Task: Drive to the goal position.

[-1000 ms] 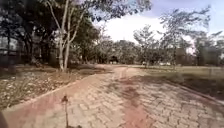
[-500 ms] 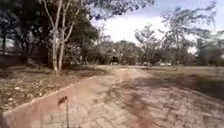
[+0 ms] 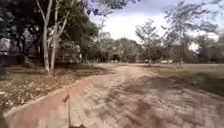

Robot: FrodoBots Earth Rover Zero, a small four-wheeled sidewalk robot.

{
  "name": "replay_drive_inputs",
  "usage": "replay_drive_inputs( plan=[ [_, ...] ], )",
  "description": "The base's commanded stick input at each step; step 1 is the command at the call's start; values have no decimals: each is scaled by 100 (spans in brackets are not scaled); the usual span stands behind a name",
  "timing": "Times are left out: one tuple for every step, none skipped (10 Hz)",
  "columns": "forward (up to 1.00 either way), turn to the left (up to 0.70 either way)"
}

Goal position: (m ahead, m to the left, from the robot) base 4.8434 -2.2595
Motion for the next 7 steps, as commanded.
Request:
replay_drive_inputs(
  plan=[
    [85,0],
    [85,0],
    [85,0],
    [85,0],
    [85,0],
    [85,0],
    [85,0]
  ],
)
